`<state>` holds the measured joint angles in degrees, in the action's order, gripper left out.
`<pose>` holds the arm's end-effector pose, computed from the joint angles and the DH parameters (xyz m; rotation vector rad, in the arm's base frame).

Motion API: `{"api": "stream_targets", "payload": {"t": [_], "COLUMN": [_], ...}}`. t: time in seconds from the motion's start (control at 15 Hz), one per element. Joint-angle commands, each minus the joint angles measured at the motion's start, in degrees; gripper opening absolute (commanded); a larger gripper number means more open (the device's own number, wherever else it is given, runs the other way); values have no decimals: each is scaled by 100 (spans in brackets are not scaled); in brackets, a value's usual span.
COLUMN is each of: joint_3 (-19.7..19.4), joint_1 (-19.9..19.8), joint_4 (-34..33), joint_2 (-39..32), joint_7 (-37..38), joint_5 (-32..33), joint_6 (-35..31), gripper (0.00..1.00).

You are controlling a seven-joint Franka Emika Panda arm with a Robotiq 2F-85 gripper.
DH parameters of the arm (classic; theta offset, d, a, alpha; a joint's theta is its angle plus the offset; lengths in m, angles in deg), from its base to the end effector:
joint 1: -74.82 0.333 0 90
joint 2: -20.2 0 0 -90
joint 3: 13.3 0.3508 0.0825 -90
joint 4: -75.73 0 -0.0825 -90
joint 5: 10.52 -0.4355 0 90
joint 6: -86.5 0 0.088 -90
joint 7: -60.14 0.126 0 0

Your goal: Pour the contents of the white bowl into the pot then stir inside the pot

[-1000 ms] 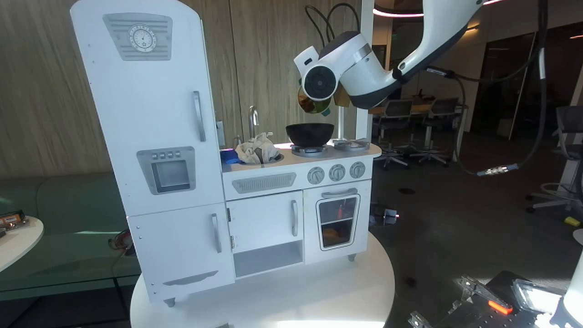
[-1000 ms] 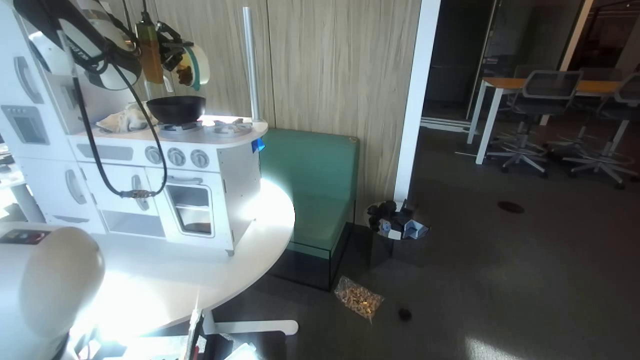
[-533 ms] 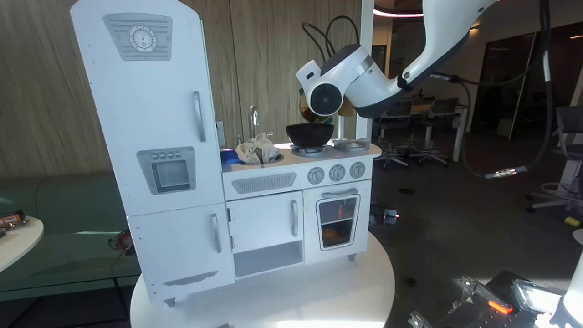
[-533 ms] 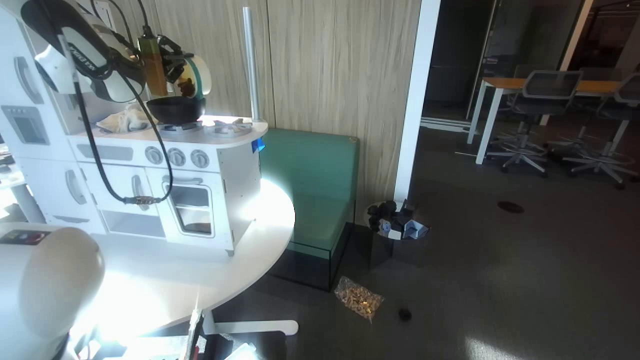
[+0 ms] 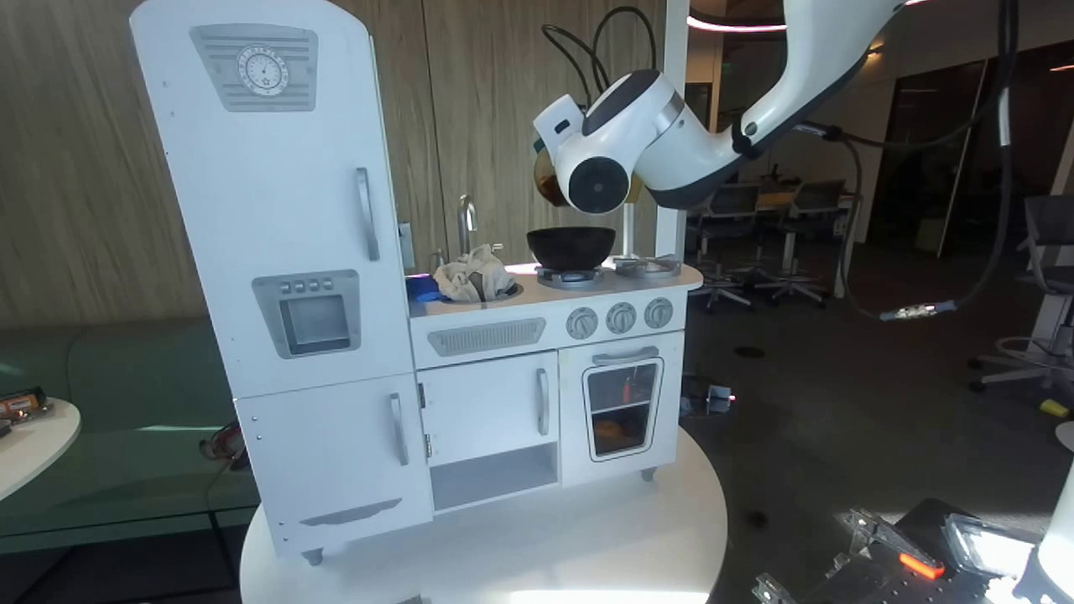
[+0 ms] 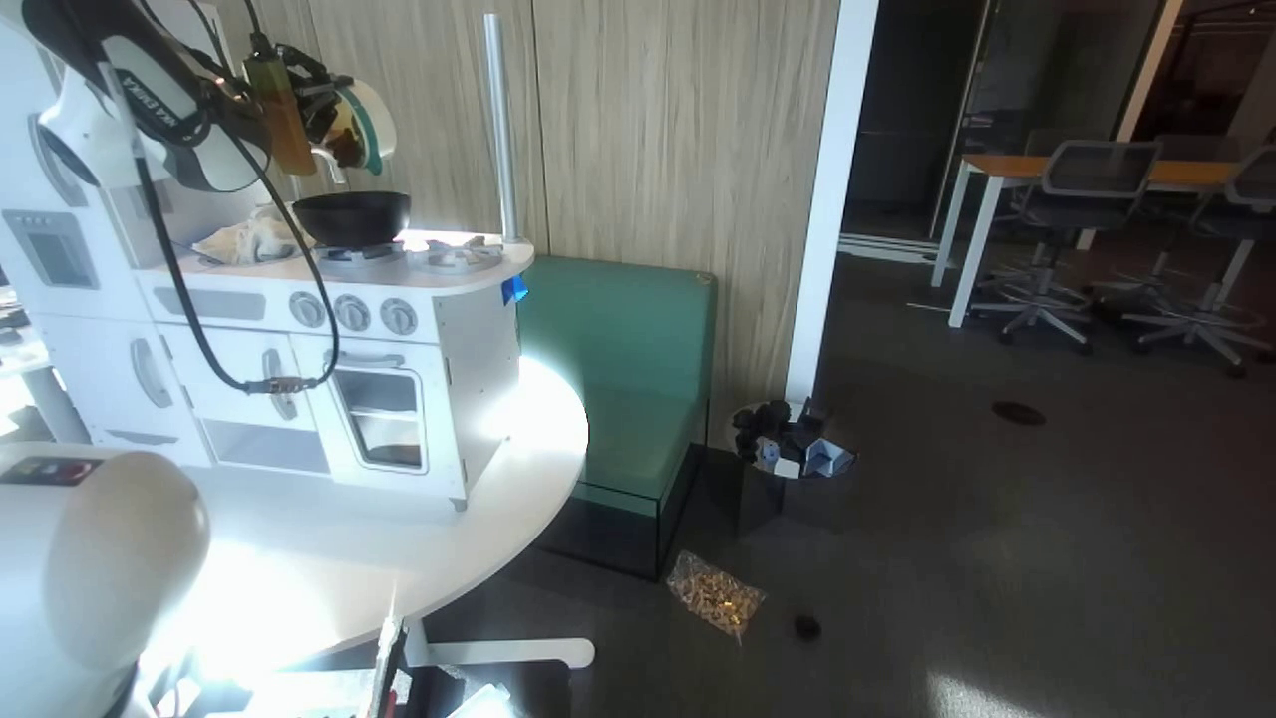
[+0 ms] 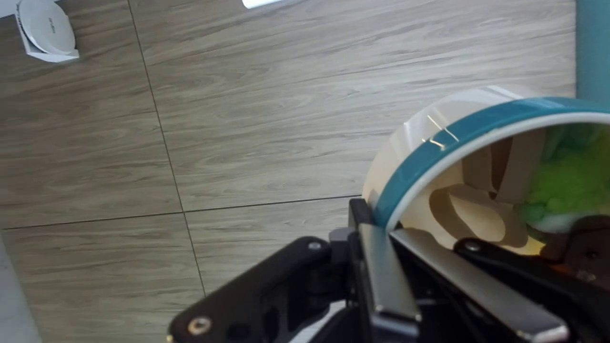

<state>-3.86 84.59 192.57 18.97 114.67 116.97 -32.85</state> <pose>0.6355 0.1647 0.5205 1.2700 0.6328 1.0925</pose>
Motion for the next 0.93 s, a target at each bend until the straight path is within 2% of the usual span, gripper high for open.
{"api": "stream_targets", "payload": {"t": [0.0,0.2,0.47,0.67,0.87], "joint_3": [4,3,63,92,80], "joint_1": [-15,-21,22,47,27], "joint_4": [134,220,208,241,279], "joint_2": [44,-29,23,-20,-67], "joint_7": [-243,-251,306,735,690], "joint_5": [215,405,619,1122,1242], "joint_6": [187,367,500,943,1175], "gripper": [3,3,3,3,3]}}
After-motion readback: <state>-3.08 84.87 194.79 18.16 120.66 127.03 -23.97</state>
